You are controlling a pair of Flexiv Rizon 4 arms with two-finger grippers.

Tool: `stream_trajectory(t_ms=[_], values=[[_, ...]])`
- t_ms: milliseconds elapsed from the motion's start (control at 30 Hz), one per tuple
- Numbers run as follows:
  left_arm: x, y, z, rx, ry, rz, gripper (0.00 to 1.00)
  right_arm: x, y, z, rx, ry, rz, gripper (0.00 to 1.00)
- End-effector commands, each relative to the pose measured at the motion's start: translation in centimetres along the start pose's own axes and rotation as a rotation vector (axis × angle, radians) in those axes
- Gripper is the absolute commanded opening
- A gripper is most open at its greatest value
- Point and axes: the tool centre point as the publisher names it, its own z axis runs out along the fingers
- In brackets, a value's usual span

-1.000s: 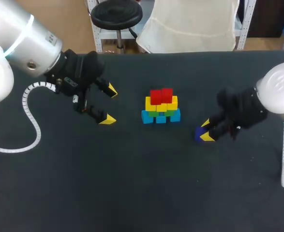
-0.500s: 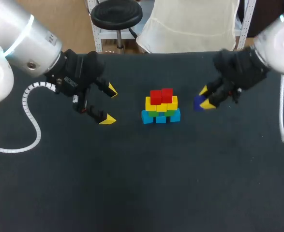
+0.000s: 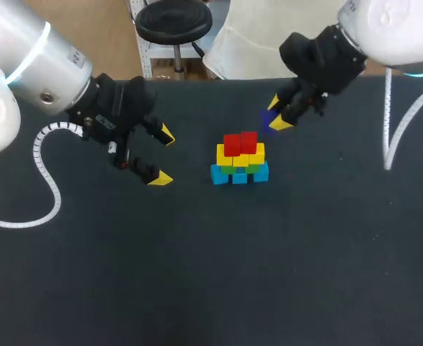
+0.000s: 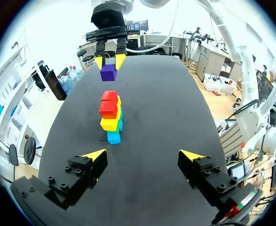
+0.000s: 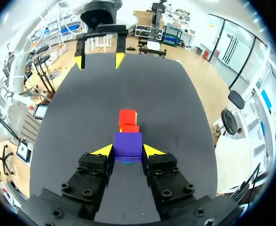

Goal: Place the blue cubes, place green cubes on the blue cubes, place the yellow cubes on the green cubes, then place the red cubes on the yellow cubes, and place purple cube on the red cubes.

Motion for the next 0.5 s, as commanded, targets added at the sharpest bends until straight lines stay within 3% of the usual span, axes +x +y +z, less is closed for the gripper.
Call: stream_trajectory(t_ms=[33,500], values=[[0.1,0.0,0.0,0.000,-0.002,0.002,1.00,-0.2,-0.9,1.0,-0.022,-0.023,0.002,0.00],[0.1,0.0,0.0,0.000,-0.002,0.002,1.00,-2.4,-0.9,4.1,-0.063,-0.069,-0.016,0.00]])
